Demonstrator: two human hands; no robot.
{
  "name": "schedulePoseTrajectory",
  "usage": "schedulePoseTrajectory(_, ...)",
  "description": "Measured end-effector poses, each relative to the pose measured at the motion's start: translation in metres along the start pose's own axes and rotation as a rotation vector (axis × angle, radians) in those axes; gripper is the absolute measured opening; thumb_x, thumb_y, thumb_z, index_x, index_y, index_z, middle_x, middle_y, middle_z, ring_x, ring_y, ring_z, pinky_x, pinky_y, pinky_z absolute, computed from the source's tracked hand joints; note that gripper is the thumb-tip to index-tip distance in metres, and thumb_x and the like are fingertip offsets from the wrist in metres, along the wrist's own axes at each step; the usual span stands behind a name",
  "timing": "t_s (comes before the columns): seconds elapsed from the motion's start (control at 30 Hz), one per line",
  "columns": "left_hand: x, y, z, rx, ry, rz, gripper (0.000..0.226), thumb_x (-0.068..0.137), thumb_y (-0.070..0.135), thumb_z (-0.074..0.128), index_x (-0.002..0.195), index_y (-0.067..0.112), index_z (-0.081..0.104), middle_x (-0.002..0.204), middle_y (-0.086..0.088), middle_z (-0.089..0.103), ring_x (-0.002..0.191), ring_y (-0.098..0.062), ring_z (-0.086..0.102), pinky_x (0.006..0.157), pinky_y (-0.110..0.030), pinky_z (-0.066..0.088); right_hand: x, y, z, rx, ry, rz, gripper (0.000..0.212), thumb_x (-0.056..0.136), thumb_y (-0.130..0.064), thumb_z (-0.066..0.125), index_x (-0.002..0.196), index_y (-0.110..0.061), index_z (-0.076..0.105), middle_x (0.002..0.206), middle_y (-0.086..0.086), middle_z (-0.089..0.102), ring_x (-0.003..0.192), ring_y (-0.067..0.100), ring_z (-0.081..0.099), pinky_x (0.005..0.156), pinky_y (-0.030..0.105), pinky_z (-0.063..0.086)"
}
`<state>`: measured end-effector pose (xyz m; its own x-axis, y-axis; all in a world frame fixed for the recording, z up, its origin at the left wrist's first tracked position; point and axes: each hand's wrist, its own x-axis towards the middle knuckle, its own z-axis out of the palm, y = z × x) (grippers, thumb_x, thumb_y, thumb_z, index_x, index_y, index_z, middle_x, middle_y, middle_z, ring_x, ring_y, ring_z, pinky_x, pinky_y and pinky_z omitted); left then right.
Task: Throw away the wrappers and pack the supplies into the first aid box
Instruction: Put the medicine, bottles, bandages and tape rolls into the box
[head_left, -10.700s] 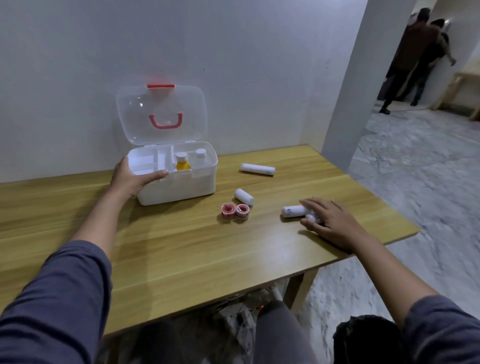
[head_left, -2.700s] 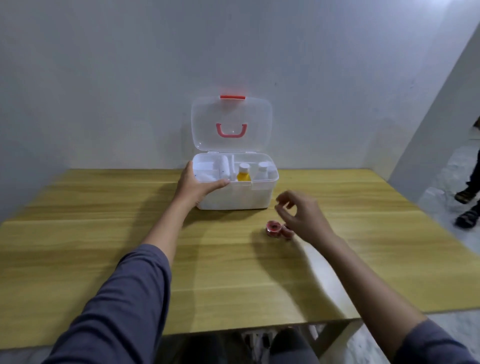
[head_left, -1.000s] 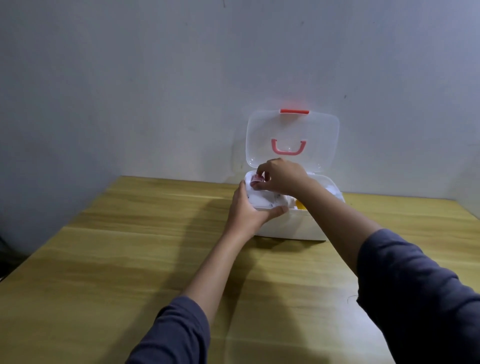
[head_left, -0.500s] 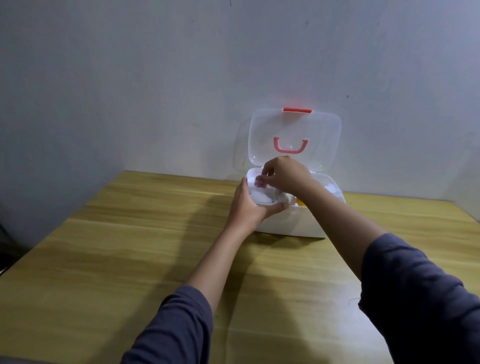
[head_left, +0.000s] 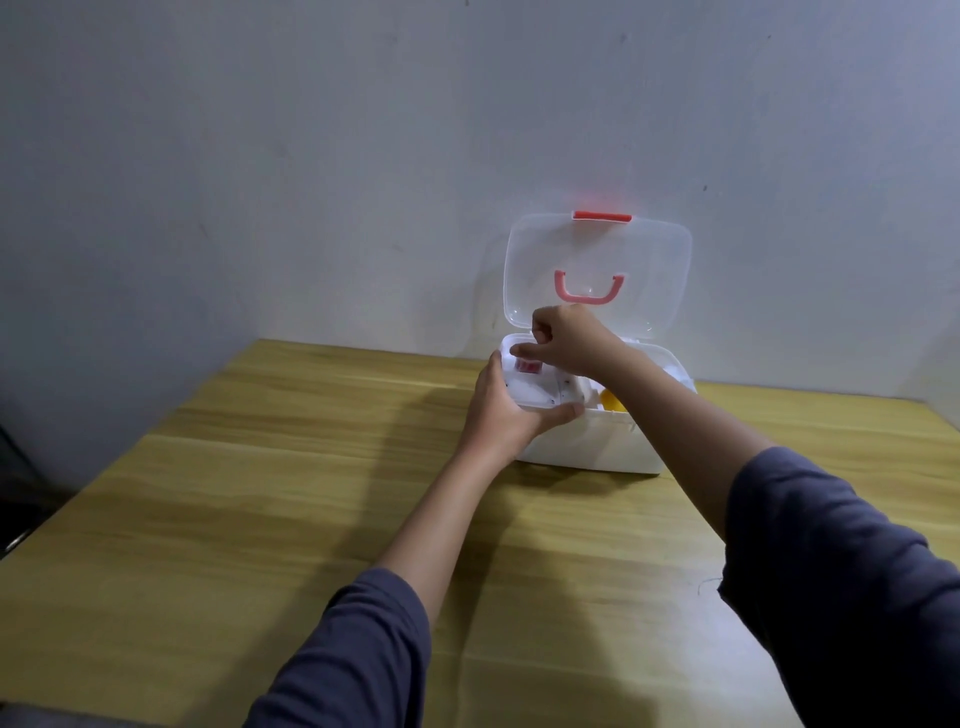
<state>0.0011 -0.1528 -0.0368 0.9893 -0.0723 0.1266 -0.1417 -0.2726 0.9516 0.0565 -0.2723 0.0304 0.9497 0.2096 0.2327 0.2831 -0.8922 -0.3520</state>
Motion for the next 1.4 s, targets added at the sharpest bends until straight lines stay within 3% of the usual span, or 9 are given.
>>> schedulePoseTrajectory(0.17, 0.001, -0.001, -0.001, 0.003, -0.012, -0.008, 0.102, 0.053, 0.047, 0.091, 0.139, 0.022, 0.044, 0.138, -0.002, 0.055, 0.126, -0.023, 0.055, 0.1, -0.041, 0.051, -0.006, 0.001, -0.013, 0.012, -0.162, 0.028, 0.025, 0.078, -0.032, 0.068, 0.092, -0.013, 0.061, 0.088, -0.002, 0.061, 0.084, 0.018, 0.056, 0.065, 0.024, 0.041)
schedulePoseTrajectory(0.3, 0.001, -0.001, -0.001, 0.029, -0.012, -0.018, 0.127, 0.037, 0.066, 0.081, 0.147, 0.019, 0.037, 0.146, -0.003, 0.049, 0.133, -0.023, 0.049, 0.107, -0.043, 0.047, -0.012, 0.004, -0.024, 0.025, -0.239, 0.006, 0.026, 0.08, -0.027, 0.065, 0.106, -0.02, 0.066, 0.108, -0.002, 0.064, 0.094, 0.012, 0.056, 0.081, 0.025, 0.043)
schedulePoseTrajectory(0.4, 0.0, -0.001, 0.0, 0.01, -0.003, -0.008, 0.123, 0.035, 0.068, 0.077, 0.143, 0.021, 0.042, 0.142, -0.002, 0.053, 0.128, -0.021, 0.053, 0.102, -0.038, 0.049, -0.013, 0.006, -0.022, 0.007, -0.229, 0.005, 0.028, 0.08, -0.026, 0.065, 0.108, -0.021, 0.066, 0.115, 0.001, 0.065, 0.097, 0.014, 0.057, 0.088, 0.029, 0.048)
schedulePoseTrajectory(0.5, 0.002, -0.003, 0.0, -0.002, -0.005, -0.003, 0.113, 0.042, 0.059, 0.085, 0.14, 0.021, 0.044, 0.139, -0.001, 0.054, 0.125, -0.021, 0.054, 0.096, -0.032, 0.048, -0.015, 0.003, -0.02, 0.0, -0.159, 0.002, 0.031, 0.083, -0.021, 0.064, 0.113, -0.014, 0.064, 0.116, 0.004, 0.066, 0.1, 0.018, 0.059, 0.085, 0.025, 0.045)
schedulePoseTrajectory(0.7, 0.006, -0.008, 0.002, -0.015, 0.007, 0.019, 0.102, 0.059, 0.041, 0.093, 0.145, 0.023, 0.041, 0.143, 0.0, 0.052, 0.129, -0.021, 0.052, 0.102, -0.037, 0.048, -0.016, 0.003, -0.015, 0.029, -0.043, 0.019, 0.035, 0.084, -0.015, 0.063, 0.117, -0.005, 0.06, 0.116, 0.011, 0.067, 0.102, 0.024, 0.063, 0.088, 0.027, 0.047)
schedulePoseTrajectory(0.83, 0.009, -0.01, 0.002, 0.005, -0.001, 0.001, 0.115, 0.059, 0.044, 0.092, 0.153, 0.02, 0.032, 0.153, -0.003, 0.044, 0.139, -0.023, 0.044, 0.111, -0.043, 0.043, -0.016, 0.004, -0.024, -0.023, -0.064, 0.002, 0.03, 0.08, -0.018, 0.068, 0.106, -0.004, 0.065, 0.105, 0.011, 0.069, 0.096, 0.025, 0.064, 0.087, 0.033, 0.053)
schedulePoseTrajectory(1.03, 0.007, -0.009, 0.003, 0.018, 0.011, 0.003, 0.123, 0.045, 0.056, 0.09, 0.149, 0.019, 0.036, 0.149, -0.003, 0.048, 0.135, -0.024, 0.048, 0.109, -0.044, 0.045, -0.012, -0.006, -0.017, -0.127, -0.12, -0.049, 0.03, 0.081, -0.015, 0.066, 0.109, -0.005, 0.067, 0.107, 0.011, 0.07, 0.092, 0.025, 0.065, 0.078, 0.024, 0.05)
schedulePoseTrajectory(1.2, 0.008, -0.01, 0.003, 0.012, 0.015, 0.007, 0.113, 0.051, 0.049, 0.093, 0.146, 0.019, 0.04, 0.144, -0.004, 0.051, 0.131, -0.023, 0.051, 0.107, -0.043, 0.047, -0.007, -0.006, -0.009, -0.143, -0.109, -0.02, 0.025, 0.076, -0.018, 0.071, 0.099, -0.008, 0.071, 0.099, 0.01, 0.071, 0.091, 0.025, 0.064, 0.085, 0.039, 0.054)
schedulePoseTrajectory(1.4, 0.008, -0.01, 0.003, -0.001, 0.009, 0.012, 0.109, 0.059, 0.041, 0.094, 0.149, 0.021, 0.036, 0.148, -0.002, 0.048, 0.133, -0.022, 0.049, 0.108, -0.039, 0.045, -0.011, -0.004, -0.012, -0.142, -0.134, -0.013, 0.027, 0.08, -0.023, 0.069, 0.102, -0.007, 0.071, 0.1, 0.01, 0.072, 0.09, 0.024, 0.065, 0.076, 0.026, 0.049)
